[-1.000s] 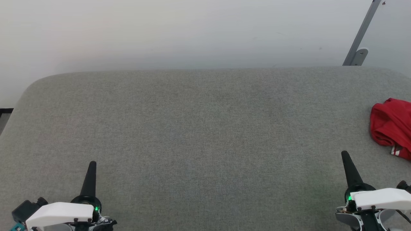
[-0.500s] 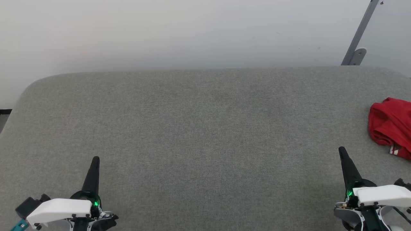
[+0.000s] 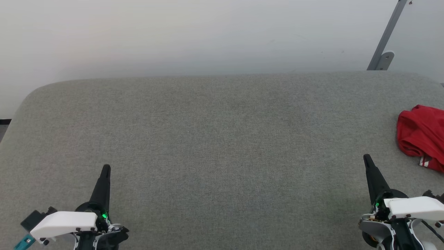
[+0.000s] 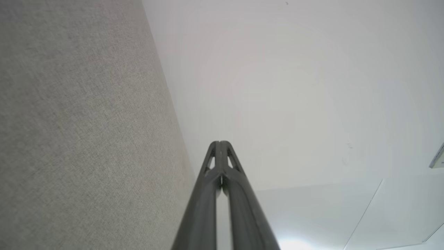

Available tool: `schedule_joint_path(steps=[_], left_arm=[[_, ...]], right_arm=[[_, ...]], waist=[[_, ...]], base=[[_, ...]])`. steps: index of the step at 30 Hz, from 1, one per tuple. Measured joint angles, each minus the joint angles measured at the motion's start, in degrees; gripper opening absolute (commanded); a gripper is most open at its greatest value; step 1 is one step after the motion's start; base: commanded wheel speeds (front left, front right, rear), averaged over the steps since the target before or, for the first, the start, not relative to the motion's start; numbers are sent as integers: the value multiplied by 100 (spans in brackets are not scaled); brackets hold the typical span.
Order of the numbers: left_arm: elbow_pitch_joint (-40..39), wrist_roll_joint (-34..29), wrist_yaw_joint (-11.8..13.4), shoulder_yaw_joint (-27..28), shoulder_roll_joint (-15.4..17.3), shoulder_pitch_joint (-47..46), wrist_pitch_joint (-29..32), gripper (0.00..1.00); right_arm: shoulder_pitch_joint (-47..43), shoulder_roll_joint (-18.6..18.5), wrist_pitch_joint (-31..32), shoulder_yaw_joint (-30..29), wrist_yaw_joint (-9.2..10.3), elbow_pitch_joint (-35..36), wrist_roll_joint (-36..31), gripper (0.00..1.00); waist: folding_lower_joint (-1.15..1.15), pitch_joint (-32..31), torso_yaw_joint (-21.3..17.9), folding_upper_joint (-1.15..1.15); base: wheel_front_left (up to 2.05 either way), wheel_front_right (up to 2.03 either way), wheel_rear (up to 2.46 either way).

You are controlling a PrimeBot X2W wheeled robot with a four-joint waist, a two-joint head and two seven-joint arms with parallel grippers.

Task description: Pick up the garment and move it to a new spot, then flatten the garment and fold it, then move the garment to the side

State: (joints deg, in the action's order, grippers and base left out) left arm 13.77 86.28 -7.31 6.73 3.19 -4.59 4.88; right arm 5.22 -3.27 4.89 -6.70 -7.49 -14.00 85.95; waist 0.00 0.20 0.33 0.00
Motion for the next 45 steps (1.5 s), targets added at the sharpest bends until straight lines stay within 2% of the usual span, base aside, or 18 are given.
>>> schedule_joint_path(steps=[18, 45], left_arm=[[30, 600, -1, -18, -33, -133, 168, 0], [31, 603, -1, -20, -37, -137, 169, 0]], right_arm=[[78, 34, 169, 15, 0, 1, 623, 0], [90, 36, 172, 15, 0, 0, 634, 0]], waist=[[0, -2, -33, 0], [0, -2, -34, 0]], base=[[0, 0, 0], [0, 0, 0]])
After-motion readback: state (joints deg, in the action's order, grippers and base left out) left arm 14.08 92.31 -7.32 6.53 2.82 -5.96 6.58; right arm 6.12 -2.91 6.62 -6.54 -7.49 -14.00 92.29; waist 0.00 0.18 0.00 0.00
